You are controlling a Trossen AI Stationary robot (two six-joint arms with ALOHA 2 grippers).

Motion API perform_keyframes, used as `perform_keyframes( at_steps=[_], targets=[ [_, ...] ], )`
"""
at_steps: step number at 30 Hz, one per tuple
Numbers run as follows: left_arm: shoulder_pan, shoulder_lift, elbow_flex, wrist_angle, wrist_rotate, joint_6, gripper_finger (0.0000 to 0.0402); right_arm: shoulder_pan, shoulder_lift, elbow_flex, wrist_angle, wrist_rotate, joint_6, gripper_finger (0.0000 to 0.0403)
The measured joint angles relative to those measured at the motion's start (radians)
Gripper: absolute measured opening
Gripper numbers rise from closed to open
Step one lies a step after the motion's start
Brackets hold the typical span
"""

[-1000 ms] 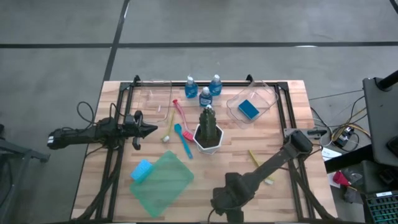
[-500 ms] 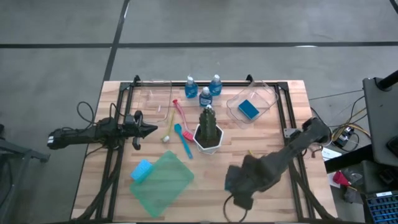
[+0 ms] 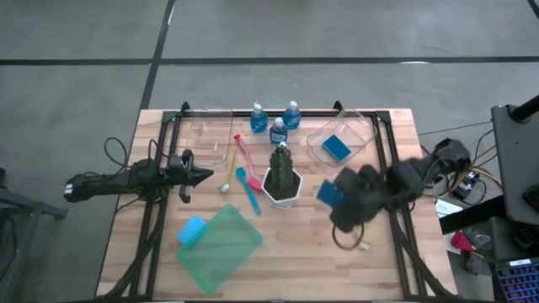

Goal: Pick & Place Kitchen Sink Supplies
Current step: Put the blue sponge into the right transparent bin

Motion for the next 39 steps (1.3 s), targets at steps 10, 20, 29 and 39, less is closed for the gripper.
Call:
perform_keyframes(
  at_steps=[10, 20, 29, 39],
  targets=[
    [0.0, 0.002, 0.0, 0.0, 0.0, 0.0, 0.0, -0.299, -0.05, -0.001, 0.0, 0.0, -0.23, 0.0292],
    [0.0, 0.002, 0.0, 0.0, 0.0, 0.0, 0.0, -0.619, -0.055, -0.001, 0.0, 0.005, -0.464, 0.0292],
    [0.0, 0.002, 0.0, 0.0, 0.0, 0.0, 0.0, -0.897, -0.055, -0.002, 0.0, -0.001, -0.644, 0.0292],
    [0.0, 0.002, 0.0, 0.0, 0.0, 0.0, 0.0, -1.114, -0.051, -0.028, 0.071, -0.066, -0.787, 0.0292]
  ],
)
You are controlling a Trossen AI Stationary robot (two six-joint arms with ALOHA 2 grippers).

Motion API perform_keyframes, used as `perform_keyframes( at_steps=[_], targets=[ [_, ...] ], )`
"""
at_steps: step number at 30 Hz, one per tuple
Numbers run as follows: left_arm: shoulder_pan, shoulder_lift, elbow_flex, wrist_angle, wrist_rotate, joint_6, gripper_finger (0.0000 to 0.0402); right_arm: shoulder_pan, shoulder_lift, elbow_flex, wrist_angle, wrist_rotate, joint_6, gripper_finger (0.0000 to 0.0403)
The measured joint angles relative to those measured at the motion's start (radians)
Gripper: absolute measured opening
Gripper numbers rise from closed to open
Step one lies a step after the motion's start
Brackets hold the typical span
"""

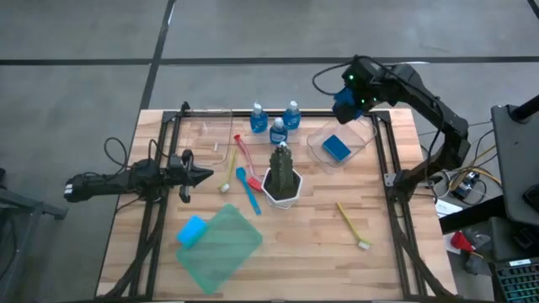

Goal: Pick & Place Kitchen Sink Supplies
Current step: Put the blue sponge into the right transparent bin

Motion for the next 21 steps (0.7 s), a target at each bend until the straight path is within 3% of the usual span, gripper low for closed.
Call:
perform_keyframes(
  at_steps=[21],
  targets=[
    [0.0, 0.0, 0.0, 0.0, 0.0, 0.0, 0.0, -0.039, 0.001, -0.428, 0.215, -0.106, -0.045, 0.0292]
  ],
)
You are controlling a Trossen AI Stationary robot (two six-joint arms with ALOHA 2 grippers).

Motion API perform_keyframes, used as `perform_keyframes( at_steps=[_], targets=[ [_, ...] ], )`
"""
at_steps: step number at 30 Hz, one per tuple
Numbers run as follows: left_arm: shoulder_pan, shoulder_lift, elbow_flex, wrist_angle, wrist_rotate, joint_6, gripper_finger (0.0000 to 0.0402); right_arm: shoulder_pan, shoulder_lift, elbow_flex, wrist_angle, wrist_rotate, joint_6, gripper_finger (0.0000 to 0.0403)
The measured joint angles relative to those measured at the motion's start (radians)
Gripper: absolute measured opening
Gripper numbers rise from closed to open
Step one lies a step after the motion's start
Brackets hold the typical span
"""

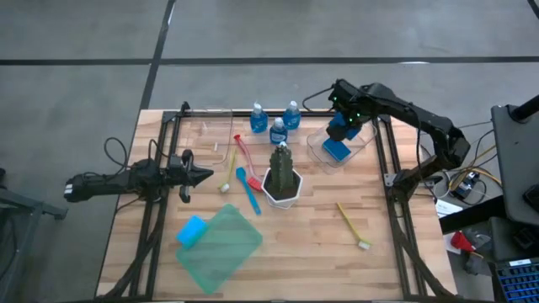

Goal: Pick & Place Kitchen Sink Supplies
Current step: Put the blue sponge into the right transparent bin

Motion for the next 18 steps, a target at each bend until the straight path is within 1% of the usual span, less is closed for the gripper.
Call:
perform_keyframes(
  at_steps=[6, 10, 18],
  targets=[
    [0.0, 0.0, 0.0, 0.0, 0.0, 0.0, 0.0, 0.0, 0.0, -0.107, 0.064, -0.021, 0.0, 0.0292],
    [0.0, 0.0, 0.0, 0.0, 0.0, 0.0, 0.0, 0.0, 0.0, -0.16, 0.147, -0.051, 0.005, 0.0292],
    [0.0, 0.0, 0.0, 0.0, 0.0, 0.0, 0.0, 0.0, 0.0, -0.255, 0.24, -0.052, 0.004, 0.0292]
  ],
)
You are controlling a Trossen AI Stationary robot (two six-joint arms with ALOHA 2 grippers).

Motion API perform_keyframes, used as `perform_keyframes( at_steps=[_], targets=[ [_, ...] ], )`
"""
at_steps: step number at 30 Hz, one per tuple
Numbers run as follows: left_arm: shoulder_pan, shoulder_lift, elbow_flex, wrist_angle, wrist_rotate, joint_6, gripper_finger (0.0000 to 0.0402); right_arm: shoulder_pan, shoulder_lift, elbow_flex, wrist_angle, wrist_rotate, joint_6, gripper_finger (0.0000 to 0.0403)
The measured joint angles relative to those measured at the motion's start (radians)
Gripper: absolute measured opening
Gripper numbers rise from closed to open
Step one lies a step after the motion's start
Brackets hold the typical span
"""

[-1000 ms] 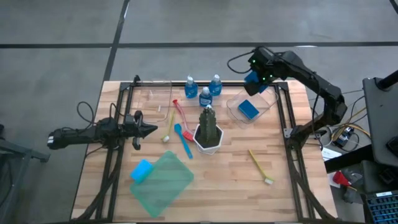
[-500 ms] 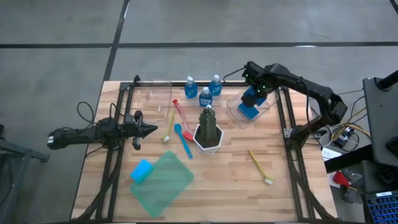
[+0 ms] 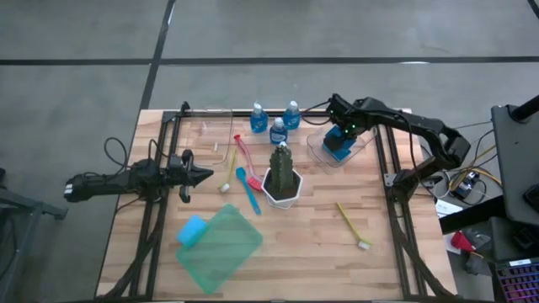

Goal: Pick & Place Kitchen Sink Supplies
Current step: Put the blue sponge into the right transparent bin

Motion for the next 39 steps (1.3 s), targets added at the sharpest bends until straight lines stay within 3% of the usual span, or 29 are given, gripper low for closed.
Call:
perform_keyframes(
  at_steps=[12, 22, 39],
  targets=[
    [0.0, 0.0, 0.0, 0.0, 0.0, 0.0, 0.0, 0.0, 0.0, -0.136, 0.122, -0.018, 0.017, 0.0292],
    [0.0, 0.0, 0.0, 0.0, 0.0, 0.0, 0.0, -0.001, 0.0, -0.189, 0.23, -0.019, 0.058, 0.0292],
    [0.0, 0.0, 0.0, 0.0, 0.0, 0.0, 0.0, -0.017, 0.0, -0.235, 0.27, -0.006, 0.065, 0.0292]
  ],
)
